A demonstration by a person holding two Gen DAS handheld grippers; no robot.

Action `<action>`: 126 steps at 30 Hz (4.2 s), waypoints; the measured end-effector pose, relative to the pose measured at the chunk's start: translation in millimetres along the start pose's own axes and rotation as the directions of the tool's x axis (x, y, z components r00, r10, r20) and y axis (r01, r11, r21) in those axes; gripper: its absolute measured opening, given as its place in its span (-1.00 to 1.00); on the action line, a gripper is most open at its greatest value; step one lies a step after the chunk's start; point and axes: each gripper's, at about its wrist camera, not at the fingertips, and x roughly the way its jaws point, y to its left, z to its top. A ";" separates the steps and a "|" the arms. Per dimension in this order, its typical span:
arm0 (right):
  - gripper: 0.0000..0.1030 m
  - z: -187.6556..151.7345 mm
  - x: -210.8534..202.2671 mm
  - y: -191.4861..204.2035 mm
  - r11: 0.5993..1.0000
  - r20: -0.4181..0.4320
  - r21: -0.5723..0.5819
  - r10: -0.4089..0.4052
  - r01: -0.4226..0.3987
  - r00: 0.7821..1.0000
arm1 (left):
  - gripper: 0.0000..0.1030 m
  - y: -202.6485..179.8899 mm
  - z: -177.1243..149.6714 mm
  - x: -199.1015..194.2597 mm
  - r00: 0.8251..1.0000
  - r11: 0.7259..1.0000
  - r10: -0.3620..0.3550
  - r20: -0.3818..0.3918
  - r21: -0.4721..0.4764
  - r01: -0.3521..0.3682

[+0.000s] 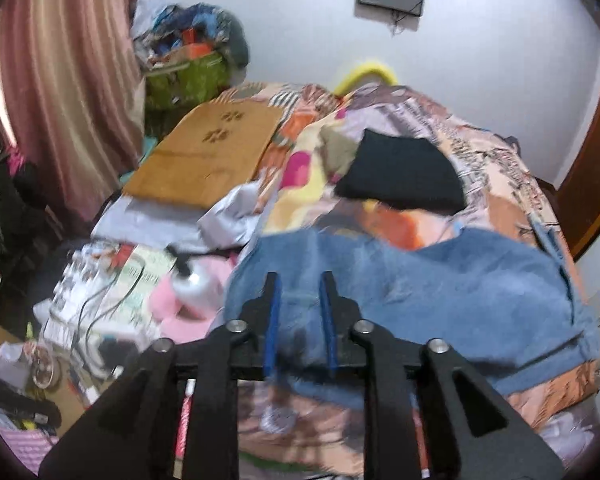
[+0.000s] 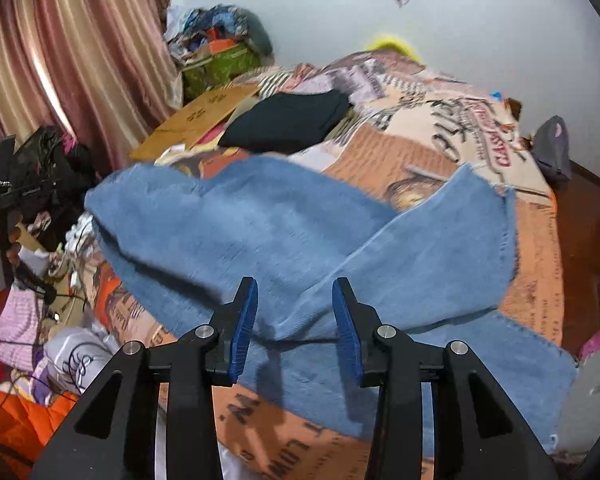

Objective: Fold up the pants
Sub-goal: 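Lower the folded jeans onto the bed and open both tools, then grasp the frayed leg hem of the jeans with the right tool and lift, then carry the held hem over the jeans with the right tool, folding the legs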

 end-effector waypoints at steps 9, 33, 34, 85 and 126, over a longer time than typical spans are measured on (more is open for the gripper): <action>-0.09 39.5 17.5 -67.4 0.988 0.010 0.108 -0.115 0.113 0.993 | -0.21 -79.9 45.2 40.4 0.995 0.994 -0.103 -0.011 0.042 0.103; -0.29 105.6 205.9 -214.4 0.956 -0.209 0.213 -0.158 0.203 0.965 | -0.06 -153.2 61.4 163.7 0.981 0.990 -0.059 -0.183 0.118 0.081; -0.43 105.2 204.3 -213.7 0.957 -0.205 0.204 -0.162 0.204 0.965 | -0.06 -156.3 60.5 162.3 0.983 0.989 -0.053 -0.177 0.129 0.077; -0.86 -5.9 -89.5 -252.2 0.876 0.077 0.432 -0.272 0.214 0.959 | 0.11 -438.5 -95.0 36.2 0.793 0.691 -0.428 -0.433 0.409 0.597; -0.69 -183.6 -67.6 -255.4 0.769 0.002 0.621 -0.198 0.154 0.980 | -0.52 -442.9 -104.4 20.9 0.807 0.678 -0.386 -0.446 0.457 0.576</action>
